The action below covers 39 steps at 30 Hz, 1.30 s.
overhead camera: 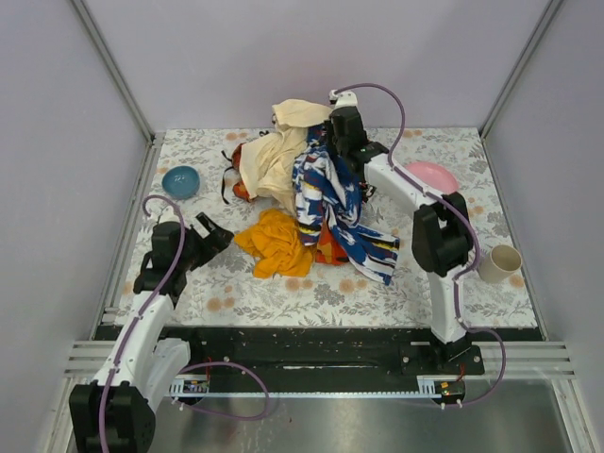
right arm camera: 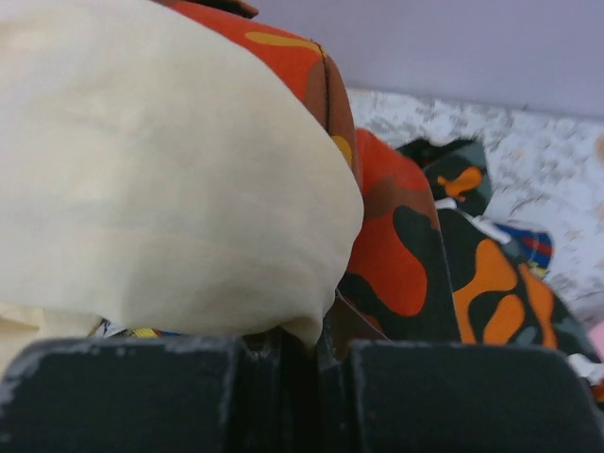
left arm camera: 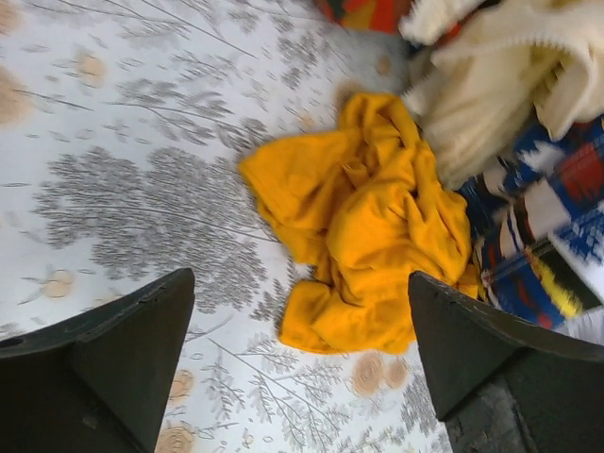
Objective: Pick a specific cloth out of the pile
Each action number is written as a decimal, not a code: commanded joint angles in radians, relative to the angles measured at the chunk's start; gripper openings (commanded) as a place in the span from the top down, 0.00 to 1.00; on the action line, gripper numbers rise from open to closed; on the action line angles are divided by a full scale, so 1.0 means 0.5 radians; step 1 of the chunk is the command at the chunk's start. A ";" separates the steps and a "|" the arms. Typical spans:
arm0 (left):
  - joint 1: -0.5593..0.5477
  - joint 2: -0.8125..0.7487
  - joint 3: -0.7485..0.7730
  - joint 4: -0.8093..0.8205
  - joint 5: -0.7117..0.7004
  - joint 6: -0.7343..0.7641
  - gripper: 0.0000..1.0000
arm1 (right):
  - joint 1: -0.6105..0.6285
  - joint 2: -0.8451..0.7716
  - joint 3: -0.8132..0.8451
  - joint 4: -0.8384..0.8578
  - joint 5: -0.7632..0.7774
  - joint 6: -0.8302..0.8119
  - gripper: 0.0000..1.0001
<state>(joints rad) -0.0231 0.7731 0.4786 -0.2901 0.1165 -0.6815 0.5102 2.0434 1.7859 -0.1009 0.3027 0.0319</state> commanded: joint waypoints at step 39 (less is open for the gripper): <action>-0.773 0.977 0.733 0.023 -0.750 -0.011 1.00 | -0.149 0.156 -0.596 -0.479 -0.354 0.703 1.00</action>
<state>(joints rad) -0.4137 1.4914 0.8387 -0.1524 0.0231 -0.6796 0.4057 2.1082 1.5818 -0.0376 0.0967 0.4332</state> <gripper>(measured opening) 0.239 0.107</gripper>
